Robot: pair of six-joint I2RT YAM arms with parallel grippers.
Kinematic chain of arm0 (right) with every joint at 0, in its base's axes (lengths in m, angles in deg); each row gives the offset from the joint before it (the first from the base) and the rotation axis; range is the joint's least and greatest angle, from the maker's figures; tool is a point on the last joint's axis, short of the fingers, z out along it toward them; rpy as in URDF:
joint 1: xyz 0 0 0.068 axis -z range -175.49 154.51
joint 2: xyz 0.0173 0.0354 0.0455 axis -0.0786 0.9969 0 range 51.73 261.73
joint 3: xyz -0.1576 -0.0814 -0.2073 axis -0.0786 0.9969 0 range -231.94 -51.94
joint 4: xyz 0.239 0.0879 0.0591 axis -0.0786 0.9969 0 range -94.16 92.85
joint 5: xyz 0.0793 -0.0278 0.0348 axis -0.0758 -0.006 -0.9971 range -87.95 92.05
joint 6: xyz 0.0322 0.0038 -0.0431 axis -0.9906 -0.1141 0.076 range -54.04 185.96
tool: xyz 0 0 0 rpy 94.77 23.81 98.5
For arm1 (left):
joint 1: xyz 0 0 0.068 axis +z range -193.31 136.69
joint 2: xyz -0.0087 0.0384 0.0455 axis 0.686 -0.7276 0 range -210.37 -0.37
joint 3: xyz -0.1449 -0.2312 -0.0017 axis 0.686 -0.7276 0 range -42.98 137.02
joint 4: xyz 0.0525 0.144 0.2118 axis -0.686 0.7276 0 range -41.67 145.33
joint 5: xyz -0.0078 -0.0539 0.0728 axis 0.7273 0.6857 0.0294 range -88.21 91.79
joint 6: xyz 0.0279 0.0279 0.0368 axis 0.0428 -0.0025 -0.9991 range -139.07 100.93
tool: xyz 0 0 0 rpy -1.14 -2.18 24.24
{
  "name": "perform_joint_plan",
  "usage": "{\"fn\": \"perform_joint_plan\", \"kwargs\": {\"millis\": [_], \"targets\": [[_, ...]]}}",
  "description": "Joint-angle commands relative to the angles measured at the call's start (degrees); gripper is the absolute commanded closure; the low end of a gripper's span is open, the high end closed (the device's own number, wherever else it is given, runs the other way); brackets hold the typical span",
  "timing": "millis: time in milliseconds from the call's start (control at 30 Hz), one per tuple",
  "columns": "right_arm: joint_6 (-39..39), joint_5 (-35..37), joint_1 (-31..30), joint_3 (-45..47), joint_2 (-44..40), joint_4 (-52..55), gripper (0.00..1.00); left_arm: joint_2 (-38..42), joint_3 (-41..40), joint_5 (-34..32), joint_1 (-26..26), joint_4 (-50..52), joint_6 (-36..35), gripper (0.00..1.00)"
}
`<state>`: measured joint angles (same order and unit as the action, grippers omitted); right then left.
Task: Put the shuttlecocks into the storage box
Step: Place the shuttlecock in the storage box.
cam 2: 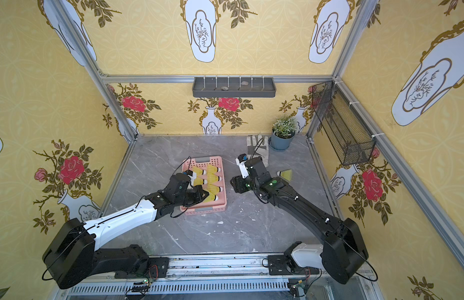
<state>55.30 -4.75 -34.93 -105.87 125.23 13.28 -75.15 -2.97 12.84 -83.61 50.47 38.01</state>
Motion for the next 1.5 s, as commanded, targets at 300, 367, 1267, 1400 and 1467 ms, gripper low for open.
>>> {"fn": "perform_joint_plan", "kwargs": {"millis": [300,367,1267,1400,1467], "targets": [[0.0,1.3,-0.1,0.3,0.9,-1.5,0.33,-3.5,-1.5,2.3,-1.1,-5.9,2.9,1.00],[0.0,1.2,0.0,0.3,1.0,-1.6,0.33,-4.4,-1.5,2.6,-1.2,-6.5,3.3,1.00],[0.0,1.9,-0.1,0.9,1.1,-1.1,0.33,-10.1,0.3,4.8,-1.7,-8.2,2.9,0.98],[0.0,2.0,-0.1,0.9,1.0,-1.1,0.33,-10.2,0.4,4.8,-1.8,-8.1,2.8,0.94],[0.0,2.0,-0.1,1.0,0.9,-1.0,0.33,-10.4,0.5,4.9,-1.8,-8.1,2.8,0.90]]}}
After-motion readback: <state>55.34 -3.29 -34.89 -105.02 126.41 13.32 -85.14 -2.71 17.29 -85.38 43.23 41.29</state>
